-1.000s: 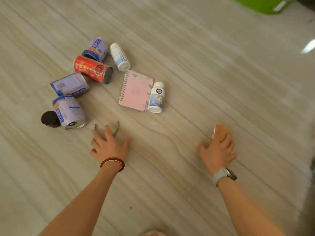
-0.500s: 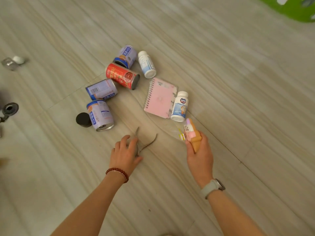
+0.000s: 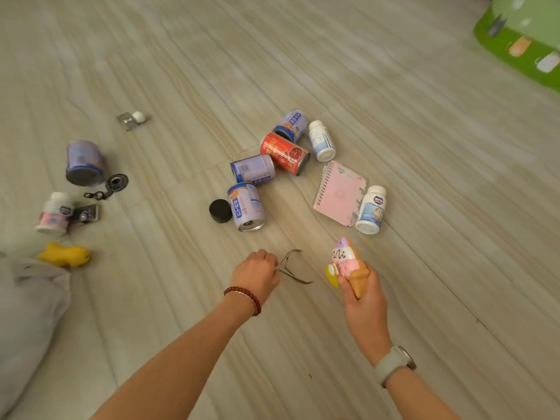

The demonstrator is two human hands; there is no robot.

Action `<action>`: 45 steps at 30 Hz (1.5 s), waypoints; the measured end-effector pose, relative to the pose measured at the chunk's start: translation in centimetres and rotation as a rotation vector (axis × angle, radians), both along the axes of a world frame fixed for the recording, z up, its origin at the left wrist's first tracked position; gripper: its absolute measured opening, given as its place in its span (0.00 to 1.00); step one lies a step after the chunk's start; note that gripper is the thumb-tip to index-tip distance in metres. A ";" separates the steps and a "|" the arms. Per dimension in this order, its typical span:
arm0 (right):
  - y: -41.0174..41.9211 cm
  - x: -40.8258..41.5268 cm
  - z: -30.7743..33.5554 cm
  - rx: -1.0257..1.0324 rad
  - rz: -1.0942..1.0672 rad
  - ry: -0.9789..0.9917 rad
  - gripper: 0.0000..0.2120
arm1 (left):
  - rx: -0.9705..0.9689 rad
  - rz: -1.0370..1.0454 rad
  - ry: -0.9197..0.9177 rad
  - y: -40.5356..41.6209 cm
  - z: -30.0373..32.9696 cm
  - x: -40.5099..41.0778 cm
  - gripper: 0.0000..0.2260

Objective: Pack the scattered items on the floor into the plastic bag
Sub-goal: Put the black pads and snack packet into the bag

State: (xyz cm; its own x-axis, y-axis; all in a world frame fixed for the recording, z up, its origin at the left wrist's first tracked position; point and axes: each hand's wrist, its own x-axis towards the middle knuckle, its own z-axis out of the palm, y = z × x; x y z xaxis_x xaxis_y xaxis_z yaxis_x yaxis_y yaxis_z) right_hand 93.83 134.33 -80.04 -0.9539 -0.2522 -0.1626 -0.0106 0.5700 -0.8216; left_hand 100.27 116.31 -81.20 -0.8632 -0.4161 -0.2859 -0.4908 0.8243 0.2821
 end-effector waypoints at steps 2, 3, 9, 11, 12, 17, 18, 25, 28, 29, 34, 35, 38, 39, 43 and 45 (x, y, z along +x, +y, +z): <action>-1.9 0.7 1.0 -0.034 0.046 0.006 0.18 | -0.029 -0.058 0.022 -2.7 3.5 1.6 0.12; -3.2 1.3 1.7 -0.061 0.079 -0.004 0.18 | -0.040 -0.097 0.028 -4.1 5.5 2.7 0.12; -14.1 6.5 7.1 -0.252 0.407 -0.090 0.10 | -0.057 -0.079 0.271 -11.8 16.9 13.5 0.16; -17.9 8.9 9.9 -0.306 0.562 -0.066 0.13 | -0.033 0.079 0.383 -14.1 19.6 18.0 0.14; -19.5 10.1 11.2 -0.331 0.638 -0.053 0.13 | -0.023 0.193 0.467 -15.1 20.7 20.4 0.09; -27.2 16.1 17.0 -0.482 0.885 -0.015 0.11 | -0.139 0.742 0.933 -17.8 25.6 31.8 0.05; -28.7 17.4 18.2 -0.521 0.918 -0.007 0.12 | -0.202 0.809 1.003 -18.2 26.5 33.9 0.05; -38.4 27.1 24.0 -0.601 1.038 -0.025 0.18 | -0.316 0.991 0.803 -21.0 27.9 42.7 0.03; -41.1 30.5 23.9 -0.354 1.207 -0.033 0.18 | -0.218 0.939 0.446 -21.7 23.6 43.7 0.05; -41.5 31.4 23.6 -0.237 1.298 -0.013 0.18 | -0.210 0.920 0.365 -21.9 22.0 44.0 0.07; -41.4 34.2 21.3 0.344 1.719 0.216 0.20 | -0.245 0.798 -0.004 -23.1 16.7 46.2 0.10; -41.2 34.7 20.8 0.436 1.773 0.255 0.20 | -0.251 0.787 -0.045 -23.3 16.0 46.7 0.10; -40.5 36.5 18.7 0.653 1.864 0.435 0.17 | -0.268 0.805 -0.050 -23.7 14.3 48.1 0.10; -40.3 37.1 18.0 0.679 1.836 0.537 0.17 | -0.287 0.833 -0.006 -23.9 14.0 48.5 0.10; -41.4 38.5 15.9 0.458 1.566 0.396 0.15 | -0.347 0.936 0.154 -24.9 13.4 49.2 0.12; -41.9 38.5 15.3 0.451 1.617 0.312 0.16 | -0.341 0.929 0.174 -24.8 13.0 49.4 0.17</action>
State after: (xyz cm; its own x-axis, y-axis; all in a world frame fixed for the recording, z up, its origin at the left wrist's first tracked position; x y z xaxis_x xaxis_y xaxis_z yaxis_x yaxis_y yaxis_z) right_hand 132.35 92.38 -64.78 0.2012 -0.9118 -0.3579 -0.8852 -0.0128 -0.4651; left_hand 149.62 91.54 -68.16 -0.1730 -0.9822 0.0732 -0.9551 0.1854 0.2310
